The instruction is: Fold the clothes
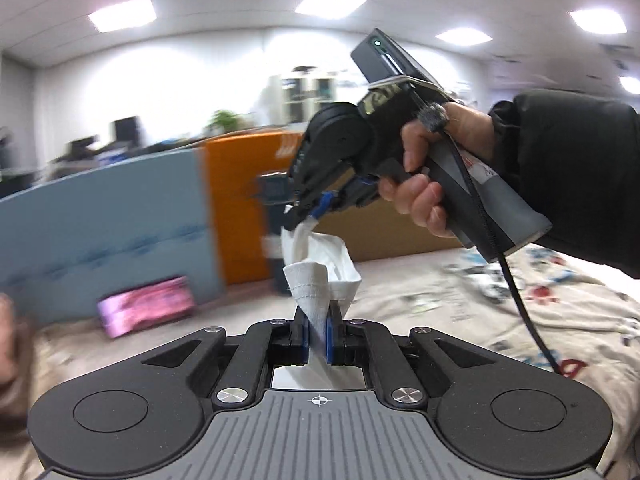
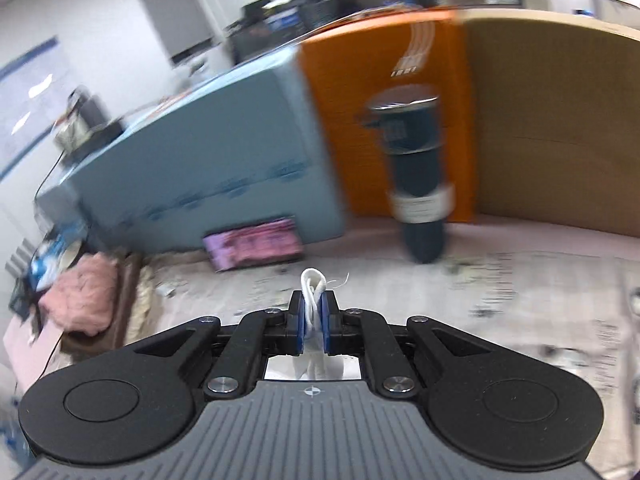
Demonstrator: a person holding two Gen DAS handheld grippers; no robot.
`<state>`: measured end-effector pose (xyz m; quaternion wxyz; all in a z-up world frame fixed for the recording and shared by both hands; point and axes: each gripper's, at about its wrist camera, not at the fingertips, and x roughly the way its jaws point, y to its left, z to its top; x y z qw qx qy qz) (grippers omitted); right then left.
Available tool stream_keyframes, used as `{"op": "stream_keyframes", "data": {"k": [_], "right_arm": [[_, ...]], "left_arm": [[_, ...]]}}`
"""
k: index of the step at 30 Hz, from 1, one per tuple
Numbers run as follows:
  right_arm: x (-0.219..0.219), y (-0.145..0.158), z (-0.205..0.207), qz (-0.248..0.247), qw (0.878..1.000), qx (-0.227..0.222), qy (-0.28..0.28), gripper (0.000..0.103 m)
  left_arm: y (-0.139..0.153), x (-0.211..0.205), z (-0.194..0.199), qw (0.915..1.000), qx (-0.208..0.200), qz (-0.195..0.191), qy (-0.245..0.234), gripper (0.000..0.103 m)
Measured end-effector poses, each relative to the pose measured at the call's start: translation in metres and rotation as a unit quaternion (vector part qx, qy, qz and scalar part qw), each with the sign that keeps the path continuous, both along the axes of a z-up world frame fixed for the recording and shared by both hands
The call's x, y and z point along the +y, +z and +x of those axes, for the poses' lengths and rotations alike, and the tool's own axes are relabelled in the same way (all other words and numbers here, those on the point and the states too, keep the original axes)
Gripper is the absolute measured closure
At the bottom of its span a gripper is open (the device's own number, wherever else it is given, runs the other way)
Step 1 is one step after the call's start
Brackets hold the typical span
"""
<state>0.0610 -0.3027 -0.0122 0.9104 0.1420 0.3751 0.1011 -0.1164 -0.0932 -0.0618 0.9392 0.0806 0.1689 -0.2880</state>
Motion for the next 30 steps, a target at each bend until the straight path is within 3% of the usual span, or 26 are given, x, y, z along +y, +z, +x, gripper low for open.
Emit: {"op": "stream_keyframes", "data": {"k": [4, 7, 11, 14, 16, 18, 20, 23, 26, 29, 30], "right_arm": [[0.068, -0.024, 0.030, -0.026, 0.998, 0.034, 0.038, 0.095], [0.110, -0.055, 0.052, -0.048, 0.993, 0.082, 0.067, 0.095], [0.152, -0.091, 0.072, -0.094, 0.985, 0.128, 0.074, 0.095], [0.171, -0.102, 0.074, -0.115, 0.980, 0.143, 0.082, 0.094], [0.182, -0.100, 0.073, -0.130, 0.977, 0.143, 0.088, 0.083], [0.188, -0.092, 0.069, -0.129, 0.978, 0.130, 0.098, 0.057], [0.188, -0.082, 0.061, -0.115, 0.981, 0.110, 0.108, 0.050], [0.182, -0.079, 0.054, -0.087, 0.983, 0.116, 0.115, 0.042], [0.174, -0.089, 0.043, -0.056, 0.981, 0.143, 0.122, 0.042], [0.169, -0.099, 0.030, -0.026, 0.979, 0.157, 0.128, 0.042], [0.167, -0.103, 0.025, -0.017, 0.978, 0.160, 0.130, 0.042]], "left_arm": [[-0.013, 0.040, 0.012, 0.9970, 0.041, -0.009, 0.065, 0.097], [-0.038, 0.064, 0.022, 0.9918, 0.093, -0.021, 0.085, 0.097], [-0.068, 0.094, 0.026, 0.9799, 0.162, -0.042, 0.108, 0.097], [-0.083, 0.113, 0.023, 0.9705, 0.205, -0.045, 0.119, 0.093], [-0.089, 0.122, 0.019, 0.9649, 0.230, -0.045, 0.118, 0.087], [-0.092, 0.132, 0.018, 0.9618, 0.240, -0.043, 0.125, 0.078], [-0.089, 0.141, 0.012, 0.9615, 0.232, -0.038, 0.142, 0.070], [-0.084, 0.158, 0.005, 0.9581, 0.225, -0.018, 0.176, 0.067], [-0.078, 0.182, -0.001, 0.9500, 0.210, 0.032, 0.229, 0.066], [-0.068, 0.220, -0.012, 0.9289, 0.195, 0.099, 0.299, 0.064], [-0.064, 0.234, -0.015, 0.9168, 0.185, 0.134, 0.327, 0.061]]}}
